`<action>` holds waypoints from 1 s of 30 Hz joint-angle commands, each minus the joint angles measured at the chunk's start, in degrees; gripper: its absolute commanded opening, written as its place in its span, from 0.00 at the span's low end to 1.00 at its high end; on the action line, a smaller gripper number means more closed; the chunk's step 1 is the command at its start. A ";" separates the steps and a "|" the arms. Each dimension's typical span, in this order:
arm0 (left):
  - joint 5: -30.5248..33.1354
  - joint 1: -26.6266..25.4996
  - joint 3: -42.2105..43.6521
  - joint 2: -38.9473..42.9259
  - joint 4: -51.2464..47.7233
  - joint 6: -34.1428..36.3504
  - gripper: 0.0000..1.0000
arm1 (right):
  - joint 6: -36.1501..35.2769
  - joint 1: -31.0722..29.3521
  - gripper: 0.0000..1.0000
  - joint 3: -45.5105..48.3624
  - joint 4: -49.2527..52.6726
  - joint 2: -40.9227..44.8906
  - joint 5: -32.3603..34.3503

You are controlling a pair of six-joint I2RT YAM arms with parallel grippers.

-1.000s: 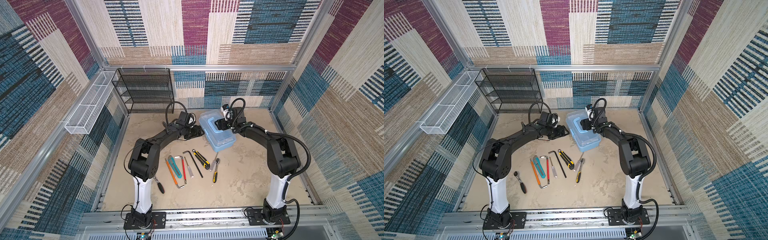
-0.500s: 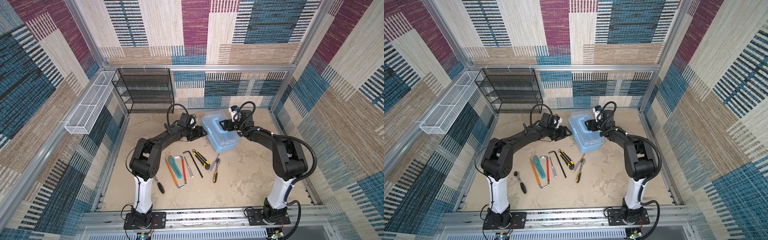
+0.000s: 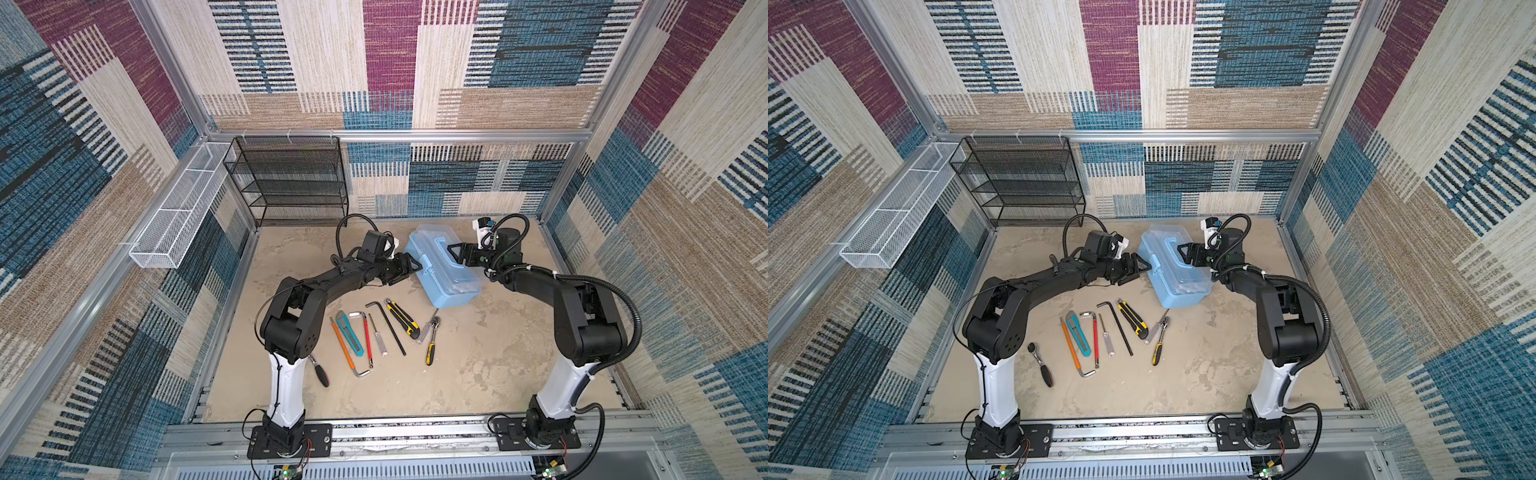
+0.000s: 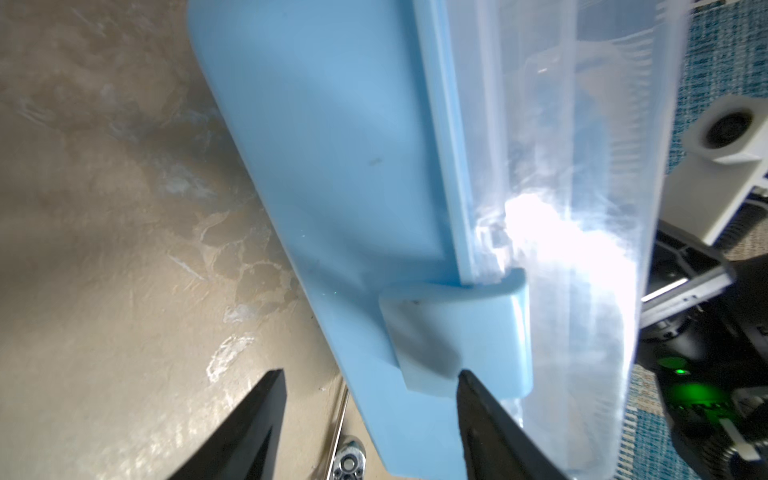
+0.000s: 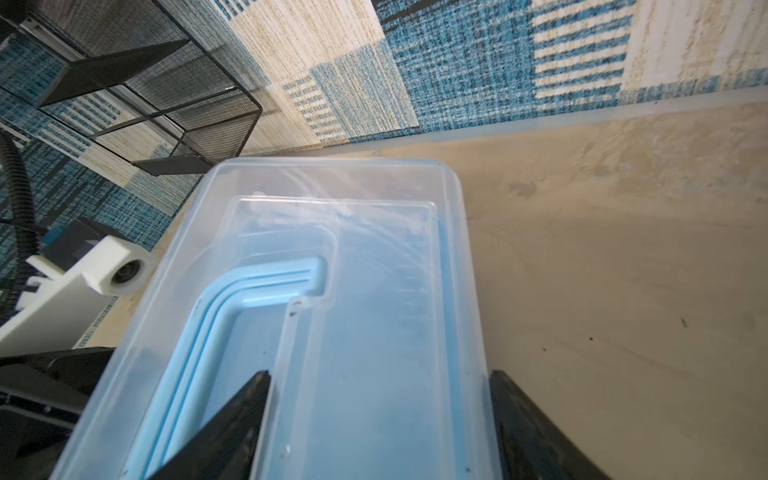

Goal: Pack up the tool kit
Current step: 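Tilt the tool box up onto its side with both grippers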

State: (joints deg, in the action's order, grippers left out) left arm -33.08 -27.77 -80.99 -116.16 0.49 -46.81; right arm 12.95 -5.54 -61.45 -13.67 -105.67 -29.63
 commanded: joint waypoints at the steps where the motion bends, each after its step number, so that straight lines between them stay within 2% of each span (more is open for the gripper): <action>1: -1.16 -0.57 1.56 1.18 8.33 -5.50 0.69 | -0.41 0.00 0.70 2.61 15.04 -1.38 -1.25; 19: -1.25 -4.56 2.55 -1.14 18.90 -12.03 0.68 | 2.66 1.72 0.70 4.33 11.15 -0.82 -4.12; 23: -1.92 -4.57 3.38 -3.46 27.49 -17.26 0.67 | 2.97 1.85 0.69 5.08 10.21 -1.19 -5.13; 30: -0.92 -5.19 4.33 -5.37 37.91 -22.20 0.67 | 2.95 1.85 0.69 6.52 9.97 -1.03 -5.06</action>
State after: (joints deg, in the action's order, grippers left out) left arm -33.06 -31.77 -77.06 -120.20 30.96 -64.75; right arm 18.72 -2.87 -56.77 -20.43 -104.97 -29.91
